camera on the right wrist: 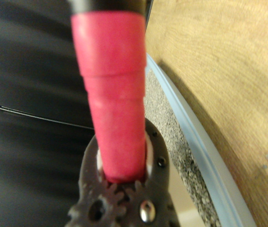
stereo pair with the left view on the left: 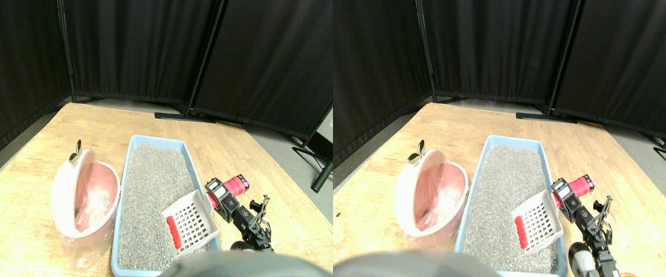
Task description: Scoop (unimanual)
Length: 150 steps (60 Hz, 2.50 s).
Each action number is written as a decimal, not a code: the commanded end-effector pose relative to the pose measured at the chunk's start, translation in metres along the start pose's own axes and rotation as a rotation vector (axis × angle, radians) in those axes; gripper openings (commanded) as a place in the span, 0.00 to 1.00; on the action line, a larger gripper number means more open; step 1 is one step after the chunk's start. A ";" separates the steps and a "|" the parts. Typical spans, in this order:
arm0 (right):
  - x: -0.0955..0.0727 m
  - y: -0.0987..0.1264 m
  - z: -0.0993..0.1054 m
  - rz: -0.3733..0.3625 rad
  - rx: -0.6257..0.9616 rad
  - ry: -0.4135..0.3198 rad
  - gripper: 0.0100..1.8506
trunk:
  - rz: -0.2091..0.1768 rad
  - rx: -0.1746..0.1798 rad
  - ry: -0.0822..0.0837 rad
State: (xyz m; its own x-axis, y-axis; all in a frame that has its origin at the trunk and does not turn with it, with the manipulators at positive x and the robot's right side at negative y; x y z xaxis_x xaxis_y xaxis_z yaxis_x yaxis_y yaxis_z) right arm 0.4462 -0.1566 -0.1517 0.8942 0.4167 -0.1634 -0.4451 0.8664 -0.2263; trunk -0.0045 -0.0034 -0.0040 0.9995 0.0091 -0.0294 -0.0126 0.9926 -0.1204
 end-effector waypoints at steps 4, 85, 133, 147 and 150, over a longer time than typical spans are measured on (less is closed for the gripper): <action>0.001 -0.013 0.009 -0.071 0.271 -0.089 0.02 | 0.016 -0.015 0.019; 0.018 -0.044 0.041 -0.134 0.710 -0.344 0.02 | 0.038 -0.047 -0.009; 0.039 -0.022 0.045 -0.020 0.941 -0.380 0.02 | 0.088 -0.069 -0.009; 0.043 -0.016 0.048 0.005 0.951 -0.365 0.02 | 0.100 -0.073 -0.010; 0.043 -0.015 0.049 0.006 0.893 -0.361 0.02 | 0.119 -0.082 -0.012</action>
State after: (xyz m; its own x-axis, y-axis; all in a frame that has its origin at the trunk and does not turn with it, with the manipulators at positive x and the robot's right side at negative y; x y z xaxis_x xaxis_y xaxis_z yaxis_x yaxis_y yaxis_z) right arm 0.4956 -0.1417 -0.1235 0.9379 0.3335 0.0956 -0.3089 0.6772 0.6678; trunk -0.0026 0.0010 -0.0007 0.9955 0.0925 -0.0185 -0.0944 0.9765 -0.1937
